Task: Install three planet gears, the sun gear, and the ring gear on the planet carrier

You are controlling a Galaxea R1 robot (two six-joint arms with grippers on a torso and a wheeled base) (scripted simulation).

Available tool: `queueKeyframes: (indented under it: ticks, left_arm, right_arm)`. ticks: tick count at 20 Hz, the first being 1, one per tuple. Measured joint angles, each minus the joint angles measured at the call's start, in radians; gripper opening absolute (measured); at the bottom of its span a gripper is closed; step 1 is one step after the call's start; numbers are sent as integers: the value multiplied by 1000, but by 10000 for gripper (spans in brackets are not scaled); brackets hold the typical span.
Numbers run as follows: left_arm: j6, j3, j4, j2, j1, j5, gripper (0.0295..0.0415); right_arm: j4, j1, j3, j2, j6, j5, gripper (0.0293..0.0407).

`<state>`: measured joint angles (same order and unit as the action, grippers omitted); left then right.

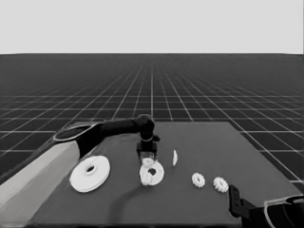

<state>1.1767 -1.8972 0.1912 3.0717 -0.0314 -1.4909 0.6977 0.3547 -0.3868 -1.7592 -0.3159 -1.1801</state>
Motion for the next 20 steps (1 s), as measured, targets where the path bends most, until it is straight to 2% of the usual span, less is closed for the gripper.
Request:
queueKeyframes:
  ticks: [3,8,9,10,11,13,18,19,20]
  left_arm:
    - [11,20,-38,-5,44,-16,385]
    - [12,22,-48,-6,53,-20,385]
    - [-469,483,20,-271,131,316,408]
    - [-899,892,60,-658,231,522,414]
    - [-1158,1131,85,-942,292,642,400]
    - [-1400,1359,107,-1193,345,755,388]
    - [-1518,1471,118,-1309,371,810,385]
    - [-1522,1475,118,-1312,372,812,385]
    - [-1524,1477,119,-1314,373,813,385]
  right_arm:
    - [0,0,0,0,0,0,385]
    - [0,0,0,0,0,0,385]
    - [0,0,0,0,0,0,385]
    - [0,0,0,0,0,0,385]
    - [0,0,0,0,0,0,385]
    - [0,0,0,0,0,0,385]
    - [0,0,0,0,0,0,385]
    - [-276,-220,-191,-77,-317,-92,396]
    - [-390,-296,-372,-158,-481,-163,393]
